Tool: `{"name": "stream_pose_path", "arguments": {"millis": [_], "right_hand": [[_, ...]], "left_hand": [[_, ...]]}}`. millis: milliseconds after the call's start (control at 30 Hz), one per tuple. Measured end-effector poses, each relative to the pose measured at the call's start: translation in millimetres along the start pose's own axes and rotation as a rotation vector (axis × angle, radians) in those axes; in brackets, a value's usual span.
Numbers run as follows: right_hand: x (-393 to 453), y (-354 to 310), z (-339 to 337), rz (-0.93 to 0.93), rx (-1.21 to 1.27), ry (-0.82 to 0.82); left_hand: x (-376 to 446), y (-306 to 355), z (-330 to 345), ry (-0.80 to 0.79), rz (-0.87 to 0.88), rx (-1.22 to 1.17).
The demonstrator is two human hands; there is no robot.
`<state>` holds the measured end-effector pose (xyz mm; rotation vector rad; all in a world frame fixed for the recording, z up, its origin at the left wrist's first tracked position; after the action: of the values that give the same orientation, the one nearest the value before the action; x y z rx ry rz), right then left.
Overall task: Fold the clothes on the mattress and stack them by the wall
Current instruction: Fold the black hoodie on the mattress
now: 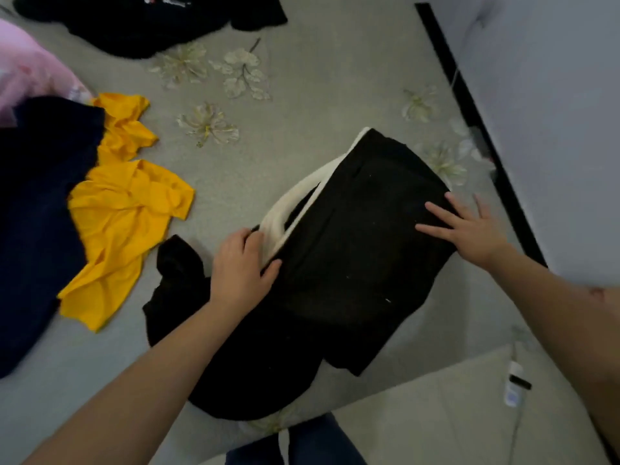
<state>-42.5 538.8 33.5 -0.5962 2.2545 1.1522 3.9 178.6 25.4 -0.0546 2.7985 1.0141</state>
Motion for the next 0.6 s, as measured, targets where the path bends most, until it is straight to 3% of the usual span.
{"name": "stream_pose_path", "arguments": {"millis": [67, 167, 233, 300, 367, 433, 500, 600], "right_hand": [[1, 8, 24, 0.089, 0.094, -0.149], [-3, -28, 29, 0.265, 0.473, -0.156], [-24, -71, 28, 0.527, 0.884, -0.018], [-54, -118, 33, 0.791, 1.369, 0.041], [-72, -168, 35, 0.88, 1.879, -0.102], [-77, -200, 24, 0.848, 2.272, -0.181], [-75, -203, 16, 0.827, 2.366, -0.102], [-94, -185, 23, 0.885, 2.167, 0.013]], "left_hand": [[2, 8, 32, -0.165, -0.039, 0.017], [-1, 15, 61, -0.263, -0.211, -0.212], [-5, 18, 67, -0.256, -0.292, -0.284], [-9, 20, 68, -0.242, -0.259, -0.185], [-10, 22, 68, -0.215, -0.203, -0.004], [-8, 26, 71, -0.205, -0.168, 0.036], [-3, 29, 74, -0.24, -0.156, -0.004], [1, 29, 73, -0.355, -0.15, -0.024]]}}
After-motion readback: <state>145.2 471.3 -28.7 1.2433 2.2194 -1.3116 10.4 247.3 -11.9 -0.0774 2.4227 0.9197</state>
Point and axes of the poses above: each hand's wrist, its own x-axis towards the middle knuckle, its own z-axis out of the palm, y = z × x, the point moved 4 cm from there along x, towards the middle knuckle, and after that the axes turned 14 degrees about -x, right-handed, at the moved point
